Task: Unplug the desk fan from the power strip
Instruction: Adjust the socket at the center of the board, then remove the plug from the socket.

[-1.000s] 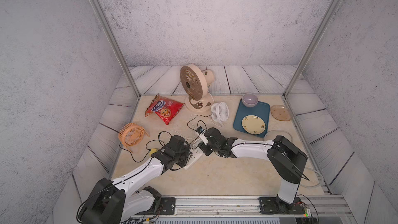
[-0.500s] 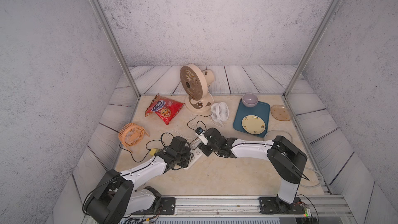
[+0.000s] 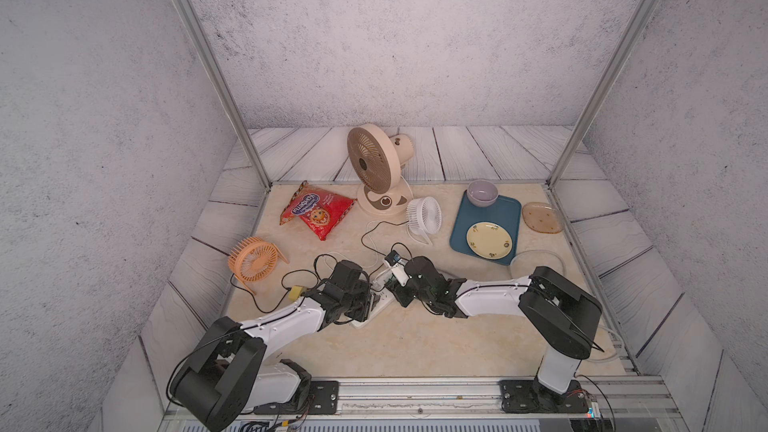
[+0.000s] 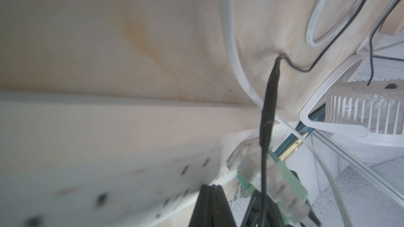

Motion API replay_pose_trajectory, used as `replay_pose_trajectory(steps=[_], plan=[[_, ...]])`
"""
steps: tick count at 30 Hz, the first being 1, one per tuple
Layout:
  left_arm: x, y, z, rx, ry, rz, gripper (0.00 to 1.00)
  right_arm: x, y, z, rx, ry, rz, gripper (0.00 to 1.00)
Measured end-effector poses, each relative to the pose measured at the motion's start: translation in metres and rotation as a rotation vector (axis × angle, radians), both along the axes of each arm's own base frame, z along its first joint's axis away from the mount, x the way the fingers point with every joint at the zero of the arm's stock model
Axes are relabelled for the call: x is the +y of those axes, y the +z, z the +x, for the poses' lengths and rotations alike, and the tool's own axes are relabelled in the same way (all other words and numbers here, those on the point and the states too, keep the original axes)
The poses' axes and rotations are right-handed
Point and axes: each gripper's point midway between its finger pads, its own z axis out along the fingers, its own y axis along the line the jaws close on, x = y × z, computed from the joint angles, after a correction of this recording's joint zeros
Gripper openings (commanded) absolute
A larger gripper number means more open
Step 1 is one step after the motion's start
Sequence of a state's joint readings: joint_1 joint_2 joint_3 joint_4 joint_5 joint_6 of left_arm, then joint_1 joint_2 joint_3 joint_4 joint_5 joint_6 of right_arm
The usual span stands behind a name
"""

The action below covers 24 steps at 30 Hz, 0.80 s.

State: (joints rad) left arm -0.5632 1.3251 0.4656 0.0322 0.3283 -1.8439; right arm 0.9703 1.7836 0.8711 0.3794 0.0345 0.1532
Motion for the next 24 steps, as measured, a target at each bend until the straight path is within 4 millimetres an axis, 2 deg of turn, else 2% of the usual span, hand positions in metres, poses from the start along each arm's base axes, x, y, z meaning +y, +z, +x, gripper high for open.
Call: replay_pose_trajectory(steps=[4, 7, 16, 24], plan=[[-0.015, 0.0, 0.005, 0.008, -0.037, -0.051, 0.0, 0.0, 0.0, 0.0, -0.002, -0.009, 0.013, 0.0], [-0.016, 0.0, 0.004, 0.011, -0.04, -0.059, 0.0, -0.001, 0.001, 0.0, -0.008, -0.015, 0.006, 0.0], [-0.003, -0.001, -0.014, 0.062, -0.01, -0.053, 0.0, -0.001, 0.001, -0.008, 0.014, -0.006, -0.005, 0.0], [0.002, -0.001, -0.02, 0.084, -0.001, -0.057, 0.0, 0.002, 0.001, -0.013, 0.031, 0.012, 0.008, 0.0]])
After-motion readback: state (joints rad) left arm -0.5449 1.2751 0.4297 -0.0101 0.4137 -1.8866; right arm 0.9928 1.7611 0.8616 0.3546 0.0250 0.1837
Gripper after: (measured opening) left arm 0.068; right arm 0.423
